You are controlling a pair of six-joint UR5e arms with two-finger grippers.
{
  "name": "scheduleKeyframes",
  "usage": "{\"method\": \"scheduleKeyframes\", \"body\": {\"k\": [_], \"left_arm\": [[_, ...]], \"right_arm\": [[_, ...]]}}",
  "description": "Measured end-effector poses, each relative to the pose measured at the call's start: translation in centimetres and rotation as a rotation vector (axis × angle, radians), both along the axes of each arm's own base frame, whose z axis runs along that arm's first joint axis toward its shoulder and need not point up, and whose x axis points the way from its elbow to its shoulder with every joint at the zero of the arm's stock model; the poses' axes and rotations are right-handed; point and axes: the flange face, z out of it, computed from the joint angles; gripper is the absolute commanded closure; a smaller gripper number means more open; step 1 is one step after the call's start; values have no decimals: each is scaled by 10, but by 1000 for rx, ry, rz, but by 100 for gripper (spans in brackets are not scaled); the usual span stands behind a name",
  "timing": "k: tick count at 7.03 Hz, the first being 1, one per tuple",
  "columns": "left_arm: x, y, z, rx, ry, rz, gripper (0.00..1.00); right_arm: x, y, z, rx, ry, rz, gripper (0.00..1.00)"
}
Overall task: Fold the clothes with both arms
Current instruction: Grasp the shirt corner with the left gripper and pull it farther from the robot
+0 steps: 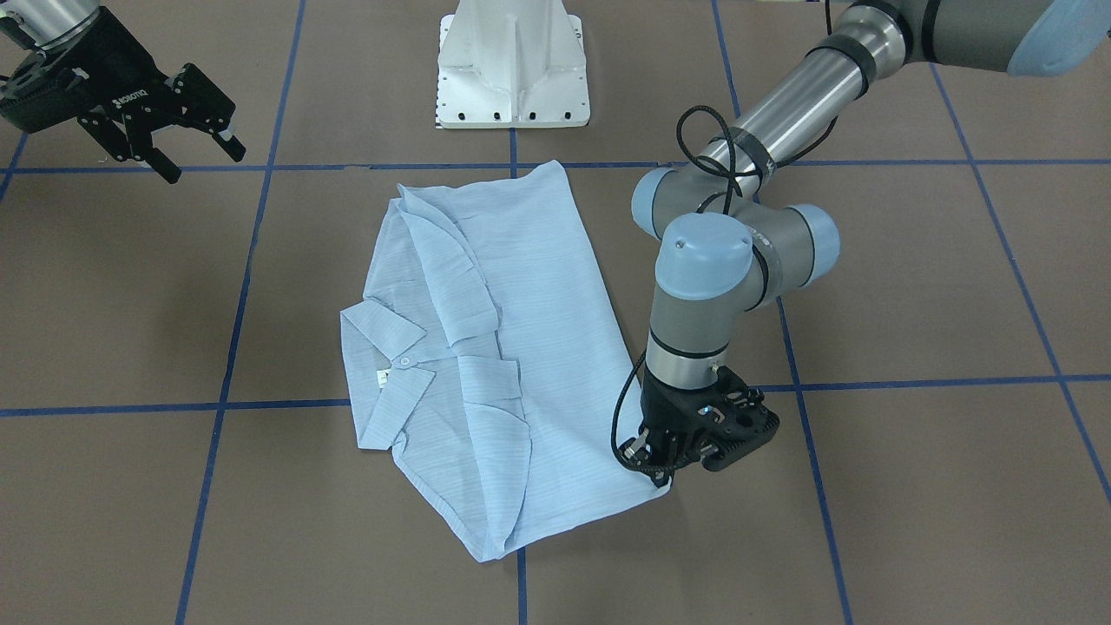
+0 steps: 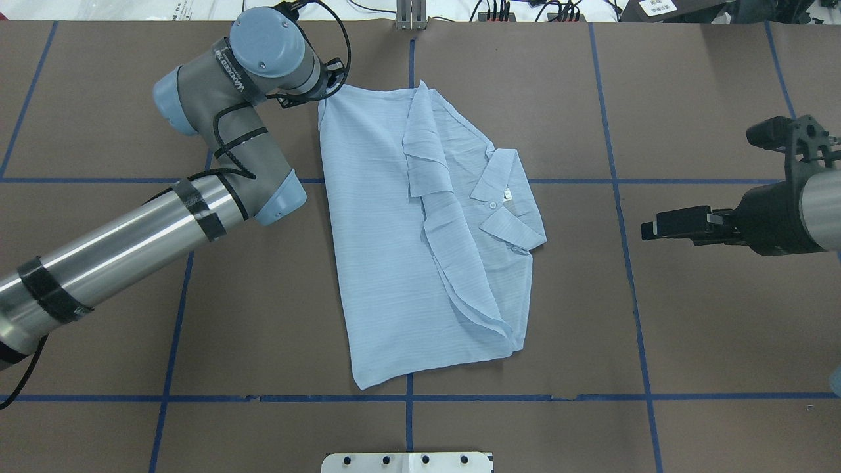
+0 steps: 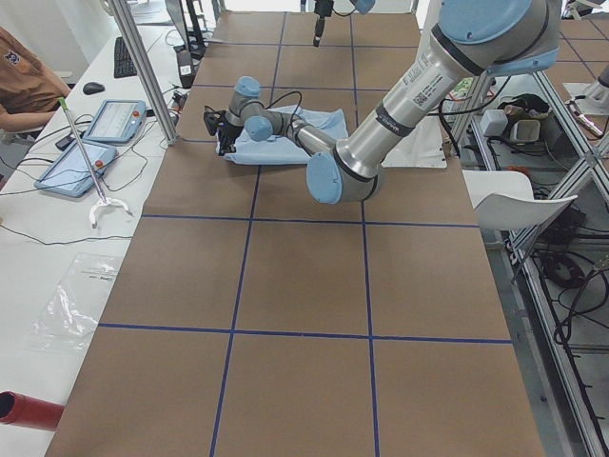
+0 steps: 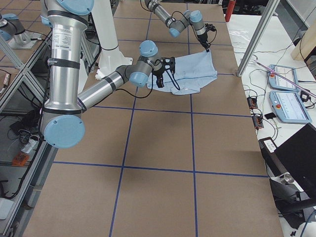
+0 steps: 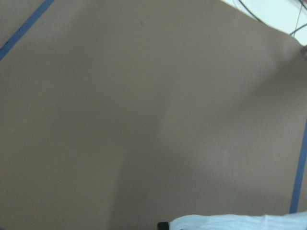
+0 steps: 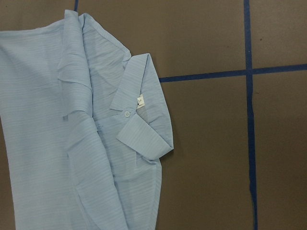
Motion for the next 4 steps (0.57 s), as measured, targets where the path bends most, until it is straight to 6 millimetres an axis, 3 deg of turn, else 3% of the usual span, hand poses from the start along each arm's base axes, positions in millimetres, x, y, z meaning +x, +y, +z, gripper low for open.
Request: {"method": "scheduleKeyframes", "body": {"k": [1, 2, 4], "left_arm": [[0, -17, -4, 63, 29, -43, 100], [1, -25, -7, 113, 54, -74, 1], [2, -28, -5, 147, 61, -88, 0]], "right_arm": [[-3, -3, 2, -3, 3, 1, 0], [-7, -8, 4, -5, 5, 3, 0], [-9, -13, 4, -2, 5, 7, 0]]}}
